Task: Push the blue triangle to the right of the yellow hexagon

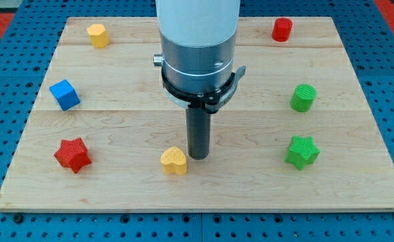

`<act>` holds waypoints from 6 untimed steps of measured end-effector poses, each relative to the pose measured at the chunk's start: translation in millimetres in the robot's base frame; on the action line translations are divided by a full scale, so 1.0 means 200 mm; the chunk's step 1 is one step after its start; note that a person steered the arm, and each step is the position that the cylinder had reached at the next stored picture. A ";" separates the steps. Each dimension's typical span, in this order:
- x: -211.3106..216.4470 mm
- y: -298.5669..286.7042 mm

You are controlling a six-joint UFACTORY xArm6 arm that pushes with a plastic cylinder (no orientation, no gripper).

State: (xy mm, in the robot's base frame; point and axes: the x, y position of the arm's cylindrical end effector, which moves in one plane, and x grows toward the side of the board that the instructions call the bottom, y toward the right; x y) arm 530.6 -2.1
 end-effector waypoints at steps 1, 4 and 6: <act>0.00 0.02; -0.45 0.41; -1.14 0.41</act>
State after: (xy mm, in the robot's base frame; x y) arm 302.7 80.6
